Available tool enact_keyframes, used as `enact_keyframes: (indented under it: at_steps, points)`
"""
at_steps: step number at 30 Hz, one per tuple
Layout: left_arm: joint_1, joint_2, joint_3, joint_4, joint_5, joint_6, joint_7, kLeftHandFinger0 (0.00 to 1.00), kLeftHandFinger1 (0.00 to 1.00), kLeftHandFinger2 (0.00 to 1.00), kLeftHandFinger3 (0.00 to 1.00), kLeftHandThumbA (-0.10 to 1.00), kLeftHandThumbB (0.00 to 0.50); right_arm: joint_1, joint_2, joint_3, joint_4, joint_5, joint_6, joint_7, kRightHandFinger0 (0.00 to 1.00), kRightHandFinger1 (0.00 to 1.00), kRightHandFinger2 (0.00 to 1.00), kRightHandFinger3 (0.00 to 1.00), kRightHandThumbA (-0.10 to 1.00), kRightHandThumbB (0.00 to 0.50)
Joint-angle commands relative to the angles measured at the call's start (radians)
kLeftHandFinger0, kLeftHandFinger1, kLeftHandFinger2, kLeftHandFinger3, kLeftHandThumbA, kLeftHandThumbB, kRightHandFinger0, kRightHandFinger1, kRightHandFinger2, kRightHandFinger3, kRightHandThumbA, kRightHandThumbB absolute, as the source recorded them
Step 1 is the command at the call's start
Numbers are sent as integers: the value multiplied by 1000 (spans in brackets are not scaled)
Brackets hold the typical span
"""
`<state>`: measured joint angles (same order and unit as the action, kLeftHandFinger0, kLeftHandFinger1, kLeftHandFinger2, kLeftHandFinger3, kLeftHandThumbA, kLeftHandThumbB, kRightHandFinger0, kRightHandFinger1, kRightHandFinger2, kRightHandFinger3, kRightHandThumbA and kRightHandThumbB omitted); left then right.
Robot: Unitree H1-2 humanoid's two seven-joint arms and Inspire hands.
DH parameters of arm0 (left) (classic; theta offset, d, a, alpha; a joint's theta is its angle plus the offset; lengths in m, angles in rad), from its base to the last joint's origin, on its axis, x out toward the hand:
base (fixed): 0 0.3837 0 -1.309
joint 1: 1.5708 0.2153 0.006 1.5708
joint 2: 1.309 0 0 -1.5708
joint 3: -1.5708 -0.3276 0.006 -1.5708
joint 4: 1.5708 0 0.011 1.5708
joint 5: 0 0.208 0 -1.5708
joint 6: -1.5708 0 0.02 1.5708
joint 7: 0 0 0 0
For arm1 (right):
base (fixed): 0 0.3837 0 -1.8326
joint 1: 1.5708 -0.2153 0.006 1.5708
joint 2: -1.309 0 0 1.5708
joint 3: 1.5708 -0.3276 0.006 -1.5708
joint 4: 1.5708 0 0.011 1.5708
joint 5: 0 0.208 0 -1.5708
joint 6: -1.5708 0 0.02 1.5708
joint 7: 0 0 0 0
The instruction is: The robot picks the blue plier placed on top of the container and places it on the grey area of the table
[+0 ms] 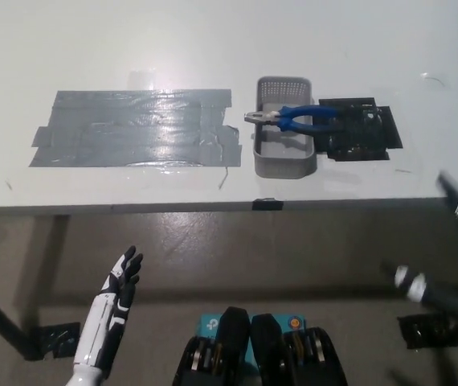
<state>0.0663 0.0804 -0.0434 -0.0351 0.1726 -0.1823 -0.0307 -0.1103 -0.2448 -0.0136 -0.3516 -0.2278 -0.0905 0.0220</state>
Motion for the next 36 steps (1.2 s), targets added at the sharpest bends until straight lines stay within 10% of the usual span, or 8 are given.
enact_keyframes:
  at_steps: [1,15,24,36]
  points:
    - [-10,3,-7,-15,19,-37,14,1000,1000,1000,1000,1000,102,-174,-88,-20,-71,-30,177,89,1000,1000,1000,1000,845,226]
    - [-14,9,2,-15,13,-38,14,1000,1000,1000,1000,1000,114,-833,-255,238,427,-20,462,439,1000,1000,1000,1000,1000,294]
    - [-8,15,4,-18,15,-37,13,1000,1000,1000,1000,1000,128,-1129,-163,478,931,-144,450,524,1000,1000,1000,1000,1000,430]
    - [6,19,4,-34,23,-36,16,1000,1000,1000,1000,1000,127,-1283,22,538,1302,-145,389,509,1000,1000,1000,1000,1000,382]
